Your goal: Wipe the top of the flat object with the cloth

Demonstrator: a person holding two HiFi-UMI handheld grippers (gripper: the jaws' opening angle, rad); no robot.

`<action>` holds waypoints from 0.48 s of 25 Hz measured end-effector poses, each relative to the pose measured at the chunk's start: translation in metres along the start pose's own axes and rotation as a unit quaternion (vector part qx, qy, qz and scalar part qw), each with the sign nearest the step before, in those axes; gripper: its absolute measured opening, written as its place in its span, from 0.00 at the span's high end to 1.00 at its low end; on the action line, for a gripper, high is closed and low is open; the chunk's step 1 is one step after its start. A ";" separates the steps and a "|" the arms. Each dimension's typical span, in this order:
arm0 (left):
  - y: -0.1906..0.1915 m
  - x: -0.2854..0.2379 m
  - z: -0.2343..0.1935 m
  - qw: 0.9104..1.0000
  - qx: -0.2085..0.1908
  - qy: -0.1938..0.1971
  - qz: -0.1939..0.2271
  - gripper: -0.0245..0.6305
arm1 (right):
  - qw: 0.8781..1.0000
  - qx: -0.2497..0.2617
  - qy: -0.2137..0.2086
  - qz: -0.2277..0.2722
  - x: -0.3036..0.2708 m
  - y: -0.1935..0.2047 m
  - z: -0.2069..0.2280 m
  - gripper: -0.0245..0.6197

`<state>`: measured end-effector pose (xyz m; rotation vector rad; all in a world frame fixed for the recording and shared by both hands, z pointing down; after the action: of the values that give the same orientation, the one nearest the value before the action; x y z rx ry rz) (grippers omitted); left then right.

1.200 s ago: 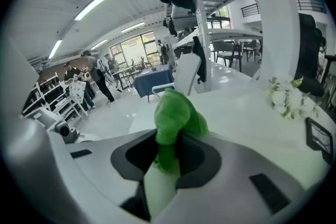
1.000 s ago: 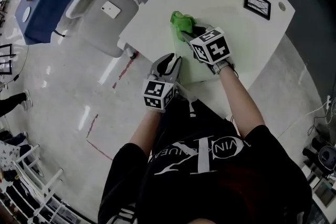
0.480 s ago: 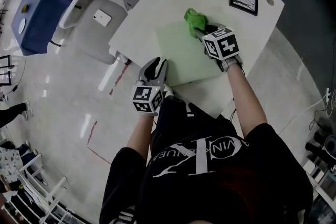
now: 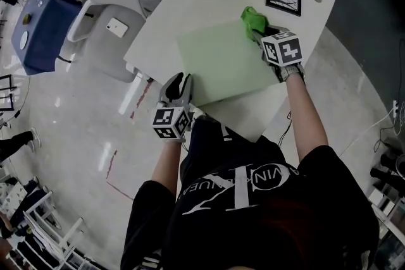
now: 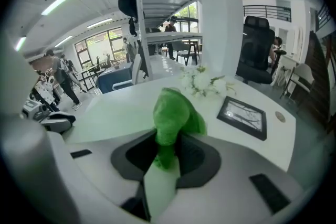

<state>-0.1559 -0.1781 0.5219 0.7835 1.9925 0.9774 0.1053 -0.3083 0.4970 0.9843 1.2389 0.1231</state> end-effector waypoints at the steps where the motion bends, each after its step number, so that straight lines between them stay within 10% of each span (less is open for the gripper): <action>1: 0.000 0.000 0.000 1.000 0.002 -0.002 0.001 0.79 | 1.000 -0.003 0.005 -0.001 0.002 0.002 0.005 0.80; 12: 0.001 -0.001 0.000 1.000 0.002 -0.013 0.004 0.79 | 0.998 -0.031 0.048 0.003 0.011 0.012 0.037 0.80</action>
<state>-0.1550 -0.1783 0.5232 0.8035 1.9706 0.9640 0.1453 -0.3153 0.4971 0.9380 1.3127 0.2156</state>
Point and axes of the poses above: the fingertips, and each gripper's own axes: x backward along the fingers, z to its right, y out of its underside, the point moved 3 cm from there along x, backward along the fingers, and after that the axes turned 6 degrees about x, right-handed, at the moved point
